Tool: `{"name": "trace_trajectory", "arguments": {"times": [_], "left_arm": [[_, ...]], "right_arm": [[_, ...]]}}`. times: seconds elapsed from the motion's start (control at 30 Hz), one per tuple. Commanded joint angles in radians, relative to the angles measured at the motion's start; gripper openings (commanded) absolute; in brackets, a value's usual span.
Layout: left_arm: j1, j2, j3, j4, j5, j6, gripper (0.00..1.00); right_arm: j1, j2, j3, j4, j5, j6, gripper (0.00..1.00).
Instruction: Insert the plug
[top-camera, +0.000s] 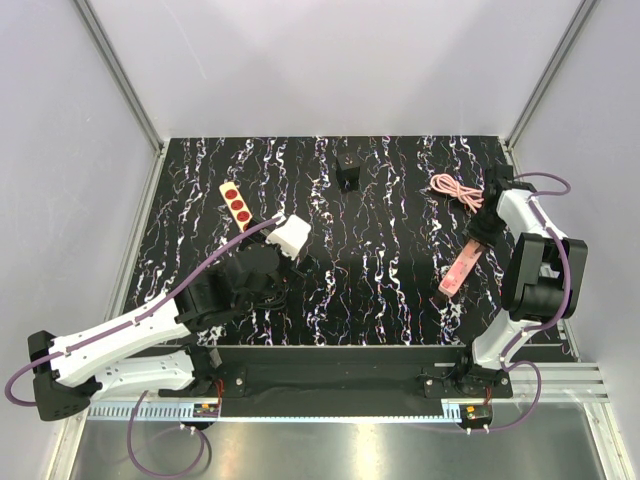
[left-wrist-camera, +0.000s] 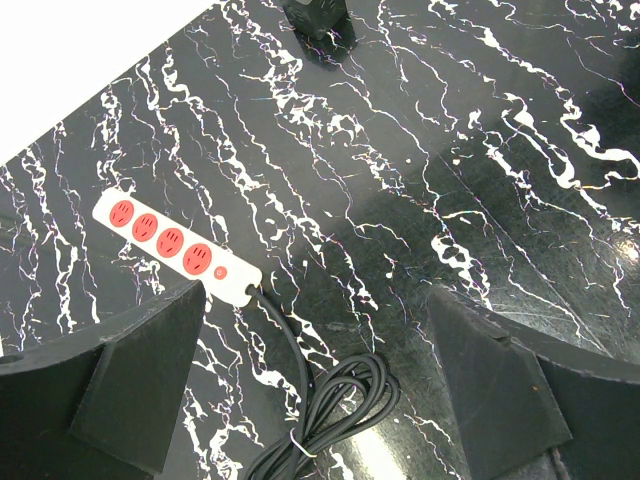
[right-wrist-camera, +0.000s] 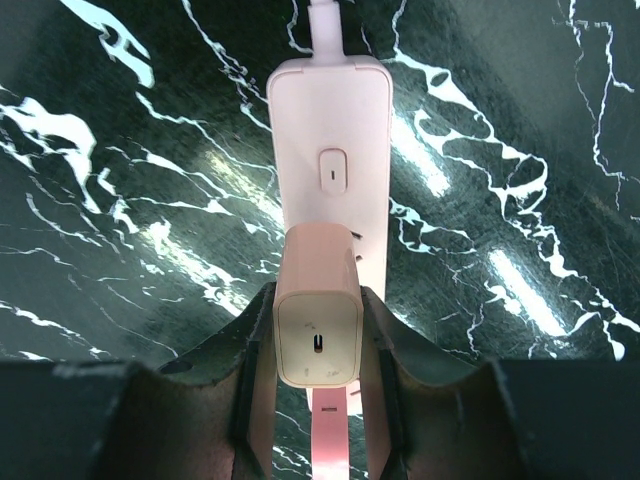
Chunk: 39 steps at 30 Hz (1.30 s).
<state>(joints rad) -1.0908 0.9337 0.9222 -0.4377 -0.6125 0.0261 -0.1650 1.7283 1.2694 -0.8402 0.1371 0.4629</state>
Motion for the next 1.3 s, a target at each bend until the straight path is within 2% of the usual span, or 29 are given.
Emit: {"name": "trace_trajectory", "arguments": {"times": [0.0,0.27,0.67,1.27], "left_arm": [[-0.001,0.004,0.001,0.025,0.005,0.003,0.99],[-0.003,-0.009,0.000,0.025,0.005,-0.002,0.99],[-0.003,0.010,0.000,0.024,-0.003,0.001,0.99],[-0.003,0.008,0.006,0.024,0.005,0.003,0.99]], "right_arm": [[-0.004,-0.012,-0.011,-0.060,0.001,-0.015,0.00],[-0.005,-0.007,-0.004,-0.074,0.004,-0.035,0.00],[-0.013,0.086,-0.097,0.039,-0.040,-0.027,0.00],[-0.001,0.149,-0.123,0.026,0.015,-0.036,0.00]]}}
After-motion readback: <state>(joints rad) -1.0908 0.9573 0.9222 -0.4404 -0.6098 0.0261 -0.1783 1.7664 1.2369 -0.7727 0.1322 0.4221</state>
